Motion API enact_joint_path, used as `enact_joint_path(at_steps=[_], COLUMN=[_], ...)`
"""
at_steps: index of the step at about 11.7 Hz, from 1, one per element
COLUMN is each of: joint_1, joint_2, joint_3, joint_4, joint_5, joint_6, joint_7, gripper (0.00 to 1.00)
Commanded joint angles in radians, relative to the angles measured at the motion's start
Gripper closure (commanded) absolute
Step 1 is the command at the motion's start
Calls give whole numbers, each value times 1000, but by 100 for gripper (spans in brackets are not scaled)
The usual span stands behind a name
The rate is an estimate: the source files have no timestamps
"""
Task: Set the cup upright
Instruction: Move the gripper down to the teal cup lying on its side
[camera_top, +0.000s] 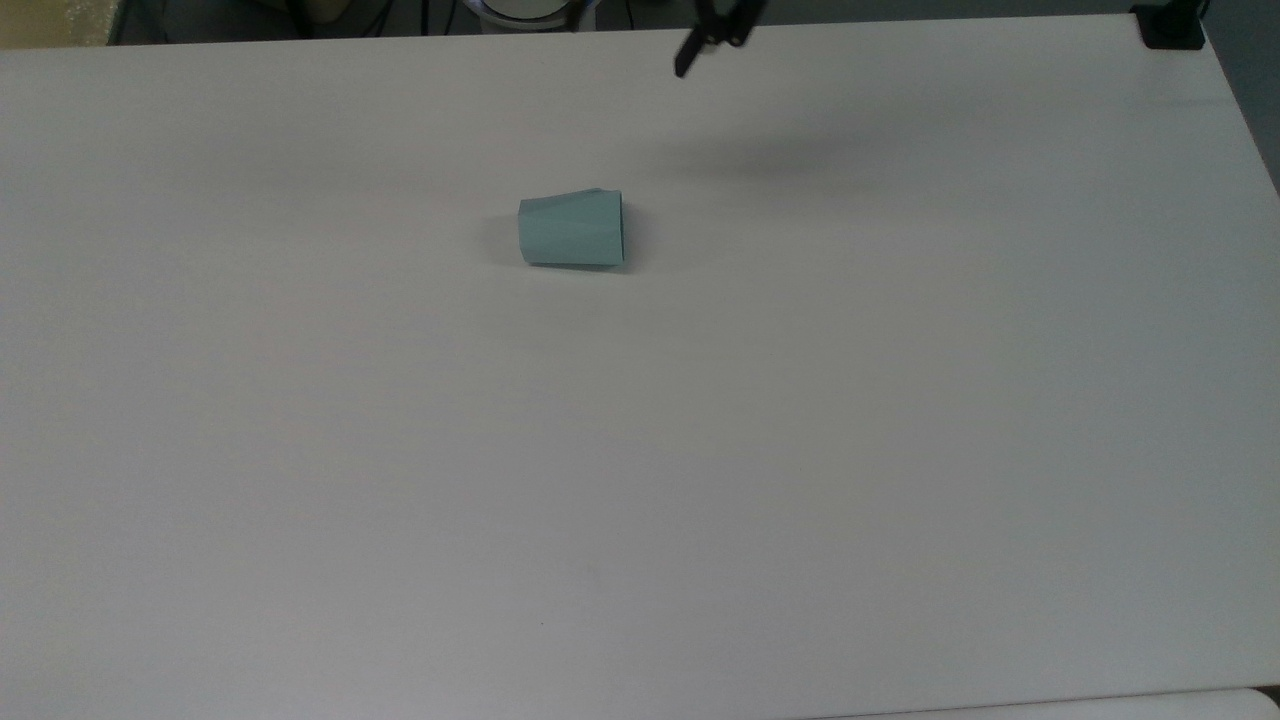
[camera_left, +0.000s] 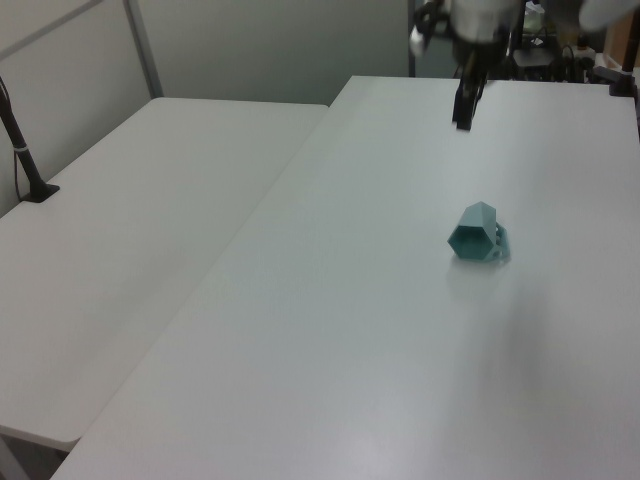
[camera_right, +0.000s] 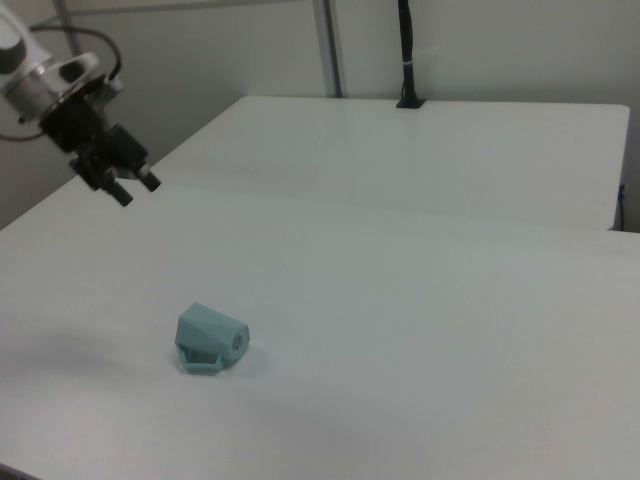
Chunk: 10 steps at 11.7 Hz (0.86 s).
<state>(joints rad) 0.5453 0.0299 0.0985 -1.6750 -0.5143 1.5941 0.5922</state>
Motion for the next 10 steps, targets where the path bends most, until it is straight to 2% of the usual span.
enact_joint_path(at_steps=[1, 3, 5, 8, 10], joint_1=[132, 185, 192, 191, 191], joint_2=[105, 171, 237, 265, 281], joint_3=[-2, -2, 0, 0, 0], joint_4=[-2, -5, -18, -127, -155], joint_5=[-139, -190, -268, -322, -323], joint_6=[-19, -66, -75, -72, -62], joint_7=[145, 159, 260, 297, 324], gripper=[0, 0, 0, 0, 0])
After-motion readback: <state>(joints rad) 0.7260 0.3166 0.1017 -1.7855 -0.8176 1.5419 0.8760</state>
